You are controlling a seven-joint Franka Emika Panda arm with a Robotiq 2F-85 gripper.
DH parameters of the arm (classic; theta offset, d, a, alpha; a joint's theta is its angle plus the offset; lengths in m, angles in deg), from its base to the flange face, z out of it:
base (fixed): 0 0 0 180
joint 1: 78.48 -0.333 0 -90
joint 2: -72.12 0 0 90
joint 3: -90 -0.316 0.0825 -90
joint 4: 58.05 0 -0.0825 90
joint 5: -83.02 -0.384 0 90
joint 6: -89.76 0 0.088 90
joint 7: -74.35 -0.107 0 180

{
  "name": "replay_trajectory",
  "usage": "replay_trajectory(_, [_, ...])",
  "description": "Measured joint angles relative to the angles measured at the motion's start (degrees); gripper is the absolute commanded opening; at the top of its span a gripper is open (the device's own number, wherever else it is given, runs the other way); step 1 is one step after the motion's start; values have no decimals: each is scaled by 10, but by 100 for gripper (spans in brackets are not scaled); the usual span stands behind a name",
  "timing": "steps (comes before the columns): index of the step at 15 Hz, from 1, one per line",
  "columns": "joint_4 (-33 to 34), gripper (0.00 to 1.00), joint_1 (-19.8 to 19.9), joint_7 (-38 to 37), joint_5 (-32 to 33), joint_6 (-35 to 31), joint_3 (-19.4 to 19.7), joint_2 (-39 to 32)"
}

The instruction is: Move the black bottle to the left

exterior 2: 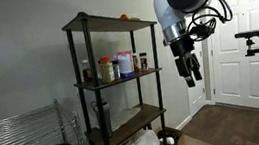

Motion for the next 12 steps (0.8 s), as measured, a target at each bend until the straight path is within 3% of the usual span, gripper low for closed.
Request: replay_trajectory(12, [0,100,4,0,4,-12,2,-1])
